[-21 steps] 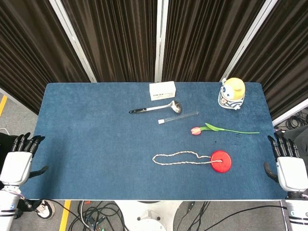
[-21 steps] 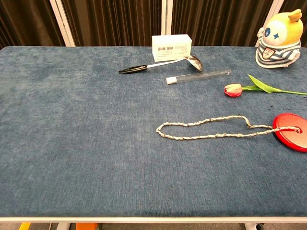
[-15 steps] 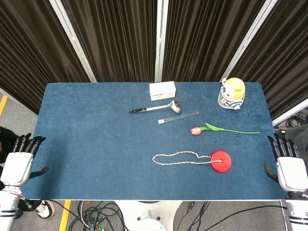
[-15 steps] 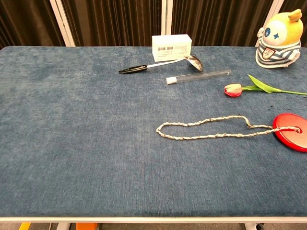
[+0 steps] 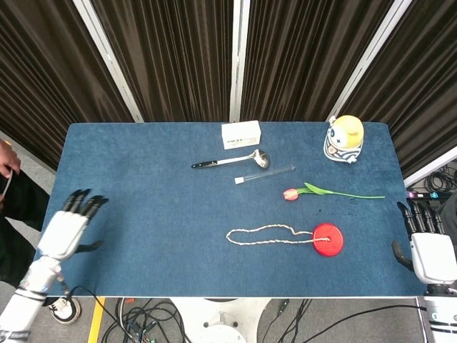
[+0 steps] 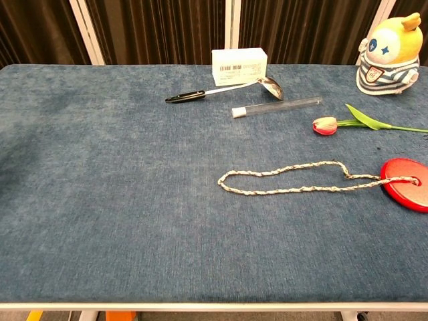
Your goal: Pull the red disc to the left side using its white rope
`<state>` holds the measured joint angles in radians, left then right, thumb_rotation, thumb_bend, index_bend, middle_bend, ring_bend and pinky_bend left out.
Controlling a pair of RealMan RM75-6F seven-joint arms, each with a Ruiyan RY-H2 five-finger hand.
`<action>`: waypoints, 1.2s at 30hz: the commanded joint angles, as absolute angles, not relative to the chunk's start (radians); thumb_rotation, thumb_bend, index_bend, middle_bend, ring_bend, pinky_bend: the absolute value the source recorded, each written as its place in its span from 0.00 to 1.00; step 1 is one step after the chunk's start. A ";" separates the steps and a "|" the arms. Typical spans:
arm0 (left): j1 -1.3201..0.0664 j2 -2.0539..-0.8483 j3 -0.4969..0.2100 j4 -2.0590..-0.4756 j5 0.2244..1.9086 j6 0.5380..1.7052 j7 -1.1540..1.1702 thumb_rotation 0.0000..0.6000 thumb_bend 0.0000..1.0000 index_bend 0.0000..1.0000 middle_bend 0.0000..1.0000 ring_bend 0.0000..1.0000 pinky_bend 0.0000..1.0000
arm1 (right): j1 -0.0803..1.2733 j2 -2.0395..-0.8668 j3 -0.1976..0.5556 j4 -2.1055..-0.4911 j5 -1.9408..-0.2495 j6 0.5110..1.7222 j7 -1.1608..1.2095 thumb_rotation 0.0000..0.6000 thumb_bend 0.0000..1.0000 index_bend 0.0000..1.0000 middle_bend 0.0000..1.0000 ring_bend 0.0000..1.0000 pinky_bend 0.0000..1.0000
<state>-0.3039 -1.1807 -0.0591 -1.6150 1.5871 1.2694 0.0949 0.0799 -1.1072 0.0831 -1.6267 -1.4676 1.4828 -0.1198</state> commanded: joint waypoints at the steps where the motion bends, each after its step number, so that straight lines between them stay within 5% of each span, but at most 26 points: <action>1: -0.399 -1.234 -0.074 -1.591 1.636 1.177 0.068 1.00 0.09 0.14 0.14 0.03 0.07 | 0.080 -1.104 0.088 -1.627 -1.462 1.484 -0.115 1.00 0.29 0.00 0.00 0.00 0.00; 13: -0.662 -1.433 -0.096 -1.480 1.671 0.918 0.007 1.00 0.09 0.13 0.15 0.03 0.08 | 0.074 -1.094 0.091 -1.607 -1.440 1.477 -0.086 1.00 0.29 0.00 0.00 0.00 0.00; 27: -0.835 -1.601 -0.078 -1.377 1.692 0.813 -0.047 1.00 0.09 0.13 0.16 0.03 0.08 | 0.056 -1.060 0.111 -1.613 -1.421 1.507 -0.049 1.00 0.29 0.00 0.00 0.00 0.00; 36: -0.925 -1.639 -0.055 -1.334 1.675 0.722 -0.064 1.00 0.22 0.13 0.19 0.03 0.08 | 0.049 -1.057 0.121 -1.597 -1.402 1.511 -0.028 1.00 0.29 0.00 0.00 0.00 0.00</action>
<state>-0.9137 -1.6359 -0.0574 -1.3395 1.6822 0.7341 -0.0599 0.0498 -1.0574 0.1209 -1.5975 -1.4024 1.5111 -0.0282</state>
